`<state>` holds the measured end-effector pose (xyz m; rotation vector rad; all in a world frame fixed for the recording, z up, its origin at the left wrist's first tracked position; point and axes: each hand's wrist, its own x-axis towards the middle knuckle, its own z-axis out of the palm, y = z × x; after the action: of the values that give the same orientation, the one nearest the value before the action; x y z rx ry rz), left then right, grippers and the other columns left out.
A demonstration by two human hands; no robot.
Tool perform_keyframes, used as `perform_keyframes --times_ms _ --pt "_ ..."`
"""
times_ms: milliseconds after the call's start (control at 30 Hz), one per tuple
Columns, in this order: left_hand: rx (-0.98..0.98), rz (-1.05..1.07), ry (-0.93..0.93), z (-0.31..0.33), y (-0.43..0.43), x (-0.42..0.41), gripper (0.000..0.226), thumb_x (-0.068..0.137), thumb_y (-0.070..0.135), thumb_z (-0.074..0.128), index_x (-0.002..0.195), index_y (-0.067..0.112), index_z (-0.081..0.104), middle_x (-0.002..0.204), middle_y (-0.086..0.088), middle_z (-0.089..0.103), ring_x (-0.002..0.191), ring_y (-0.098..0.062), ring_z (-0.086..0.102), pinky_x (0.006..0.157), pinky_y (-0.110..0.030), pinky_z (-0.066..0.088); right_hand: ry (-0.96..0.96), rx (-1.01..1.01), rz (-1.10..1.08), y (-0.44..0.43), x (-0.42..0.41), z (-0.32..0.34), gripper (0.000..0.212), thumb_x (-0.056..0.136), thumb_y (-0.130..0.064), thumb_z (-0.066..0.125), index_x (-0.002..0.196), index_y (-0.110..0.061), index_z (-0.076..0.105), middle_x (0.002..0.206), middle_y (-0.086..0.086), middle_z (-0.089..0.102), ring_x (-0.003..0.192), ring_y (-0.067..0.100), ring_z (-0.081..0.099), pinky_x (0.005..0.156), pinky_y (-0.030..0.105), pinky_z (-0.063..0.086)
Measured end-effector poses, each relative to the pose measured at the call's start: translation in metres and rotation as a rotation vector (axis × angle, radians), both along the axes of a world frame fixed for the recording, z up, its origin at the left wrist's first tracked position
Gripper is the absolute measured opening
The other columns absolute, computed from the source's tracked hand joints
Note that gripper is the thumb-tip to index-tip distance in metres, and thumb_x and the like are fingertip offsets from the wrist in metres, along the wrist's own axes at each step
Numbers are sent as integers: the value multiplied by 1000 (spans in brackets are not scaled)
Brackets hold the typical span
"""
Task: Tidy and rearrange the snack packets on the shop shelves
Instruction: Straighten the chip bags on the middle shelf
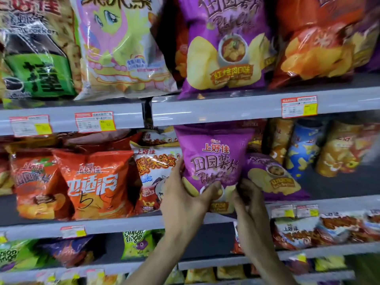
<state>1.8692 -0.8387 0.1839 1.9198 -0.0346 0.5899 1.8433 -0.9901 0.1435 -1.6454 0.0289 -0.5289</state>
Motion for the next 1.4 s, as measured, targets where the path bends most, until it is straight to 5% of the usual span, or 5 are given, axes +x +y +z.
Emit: perform_keyframes --times_ms 300,433,600,1067,1400 --pt "-182 -52 -25 -21 -46 38 89 73 57 88 147 46 40 138 18 60 130 -8 58 106 -44 52 70 -51 24 -10 25 8 57 98 -64 44 148 -36 43 150 -19 44 138 1 41 117 34 35" --pt "-234 -87 8 -34 -41 44 91 78 51 89 151 37 36 141 13 58 131 -7 58 109 -43 52 138 -62 92 -4 34 7 28 106 -44 51 129 -49 35 124 -47 34 109 -29 39 96 2 29" --pt "-69 -165 63 -46 -29 41 88 87 47 82 155 38 27 148 14 52 136 -5 54 111 -43 50 188 -1 156 -1 48 -12 28 106 -43 53 133 -38 53 129 -17 62 117 -5 57 79 -2 39" --pt "111 -247 139 -56 5 45 90 90 12 75 160 32 22 160 5 43 147 -11 39 120 -40 38 248 -78 138 6 49 -22 45 91 -52 54 135 -42 48 125 -24 62 108 -14 57 80 2 40" --pt "333 -379 208 -43 31 18 84 96 14 68 165 19 19 155 -3 41 120 -24 63 87 -24 46 361 -339 103 12 18 -13 62 103 -51 57 157 -39 31 151 -13 50 137 10 48 103 24 38"
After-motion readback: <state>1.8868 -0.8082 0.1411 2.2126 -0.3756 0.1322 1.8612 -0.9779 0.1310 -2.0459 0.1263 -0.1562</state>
